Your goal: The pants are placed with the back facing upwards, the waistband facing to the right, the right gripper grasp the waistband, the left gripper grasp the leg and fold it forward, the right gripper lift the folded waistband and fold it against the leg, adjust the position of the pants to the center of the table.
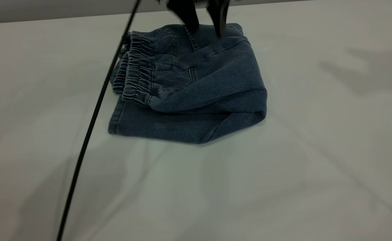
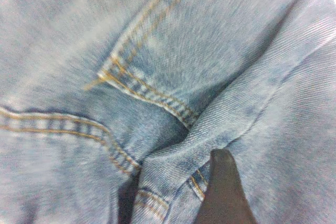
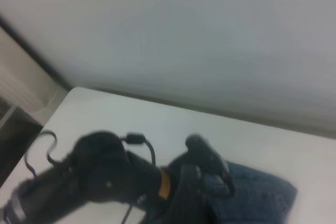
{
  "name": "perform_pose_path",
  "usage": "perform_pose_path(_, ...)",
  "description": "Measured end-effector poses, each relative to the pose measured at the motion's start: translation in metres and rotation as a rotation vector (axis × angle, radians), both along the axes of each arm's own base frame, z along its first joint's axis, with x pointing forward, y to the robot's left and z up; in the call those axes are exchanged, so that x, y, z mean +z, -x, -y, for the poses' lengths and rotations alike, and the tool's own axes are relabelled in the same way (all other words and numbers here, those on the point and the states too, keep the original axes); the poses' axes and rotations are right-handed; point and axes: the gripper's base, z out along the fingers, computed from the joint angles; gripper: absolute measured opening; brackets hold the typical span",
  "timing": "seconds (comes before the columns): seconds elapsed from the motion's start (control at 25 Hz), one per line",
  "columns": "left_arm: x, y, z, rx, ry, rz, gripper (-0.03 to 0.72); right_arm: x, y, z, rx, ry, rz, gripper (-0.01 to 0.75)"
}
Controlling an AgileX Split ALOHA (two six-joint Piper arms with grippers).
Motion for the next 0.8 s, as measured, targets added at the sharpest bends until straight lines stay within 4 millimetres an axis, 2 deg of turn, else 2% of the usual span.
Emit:
perform_pose_path(0.24,0.087,0.007,-0.013,-0.055,-0.003,0.196,0.454,0.026,0.031,-0.006,0.029,0.032,0.06,0.584)
perform_pose_path(0.44,0.161,0.026,-0.029,-0.044,0.023,0.344,0.454,0.057,0.082,-0.016,0.08,0.058,0.116,0.584)
perform_pose_path(0.6,0.218,0.053,-0.047,-0.033,0.045,0.44,0.454,0.082,0.128,-0.021,0.045,0.093,0.185,0.584)
perform_pose_path(0.76,0.262,0.09,-0.069,-0.028,0.078,0.494,0.454,0.097,0.181,-0.027,-0.003,0.123,0.253,0.584)
perform_pose_path(0.8,0.268,0.099,-0.075,-0.028,0.079,0.496,0.454,0.097,0.192,-0.028,-0.013,0.131,0.262,0.584)
